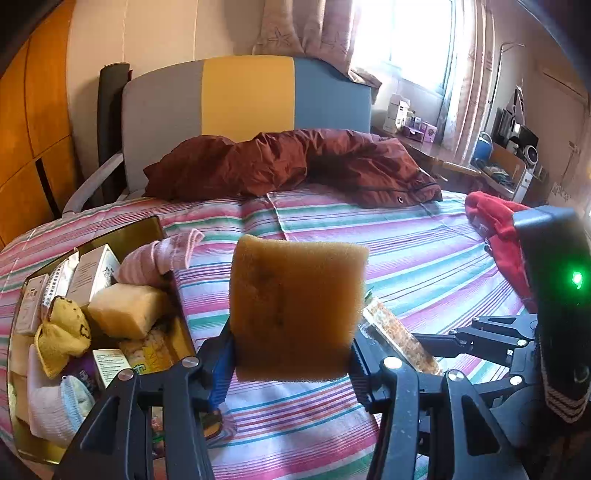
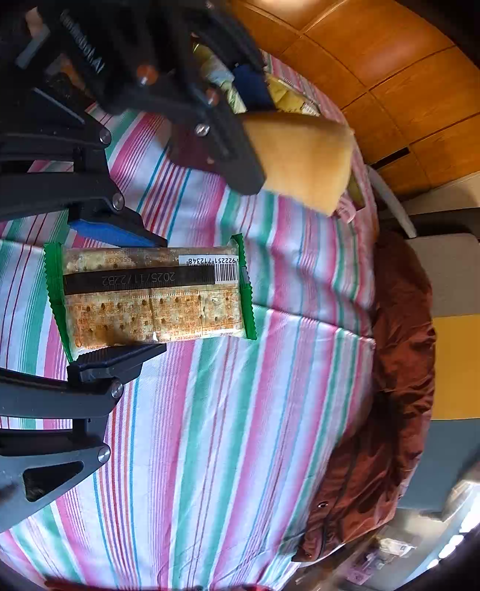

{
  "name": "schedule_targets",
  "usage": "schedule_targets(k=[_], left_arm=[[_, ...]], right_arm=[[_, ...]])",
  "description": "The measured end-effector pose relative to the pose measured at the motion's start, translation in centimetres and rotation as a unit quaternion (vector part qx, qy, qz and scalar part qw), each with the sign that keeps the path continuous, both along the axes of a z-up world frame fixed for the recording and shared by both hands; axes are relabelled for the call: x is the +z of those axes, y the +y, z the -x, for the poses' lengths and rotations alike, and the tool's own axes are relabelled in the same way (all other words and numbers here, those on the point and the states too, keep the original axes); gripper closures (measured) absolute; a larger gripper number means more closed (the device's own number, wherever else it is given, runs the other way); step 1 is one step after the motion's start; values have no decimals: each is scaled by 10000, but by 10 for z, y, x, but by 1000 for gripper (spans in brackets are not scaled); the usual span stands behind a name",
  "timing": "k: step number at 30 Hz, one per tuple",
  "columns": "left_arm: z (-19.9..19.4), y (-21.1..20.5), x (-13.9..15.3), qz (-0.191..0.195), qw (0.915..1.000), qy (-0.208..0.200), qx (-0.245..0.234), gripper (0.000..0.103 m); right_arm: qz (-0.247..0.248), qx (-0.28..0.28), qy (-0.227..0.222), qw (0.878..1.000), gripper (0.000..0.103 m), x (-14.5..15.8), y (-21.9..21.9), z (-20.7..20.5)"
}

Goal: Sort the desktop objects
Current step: 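Carry the cracker pack and sponge over the gold tray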

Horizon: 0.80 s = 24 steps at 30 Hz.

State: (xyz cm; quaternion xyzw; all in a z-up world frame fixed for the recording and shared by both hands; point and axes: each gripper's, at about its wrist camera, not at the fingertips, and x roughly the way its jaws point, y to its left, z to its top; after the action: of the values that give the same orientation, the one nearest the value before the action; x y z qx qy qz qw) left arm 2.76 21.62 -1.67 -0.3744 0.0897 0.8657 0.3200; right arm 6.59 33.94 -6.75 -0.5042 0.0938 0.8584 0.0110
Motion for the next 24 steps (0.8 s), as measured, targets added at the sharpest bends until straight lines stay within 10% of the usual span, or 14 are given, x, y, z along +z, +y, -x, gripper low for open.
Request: schedule_targets(k=[24], left_arm=[[55,-125,10,-381,9874,-152,1531,50]], right_arm=[[56,597,452,9972,55,32,-86,54]])
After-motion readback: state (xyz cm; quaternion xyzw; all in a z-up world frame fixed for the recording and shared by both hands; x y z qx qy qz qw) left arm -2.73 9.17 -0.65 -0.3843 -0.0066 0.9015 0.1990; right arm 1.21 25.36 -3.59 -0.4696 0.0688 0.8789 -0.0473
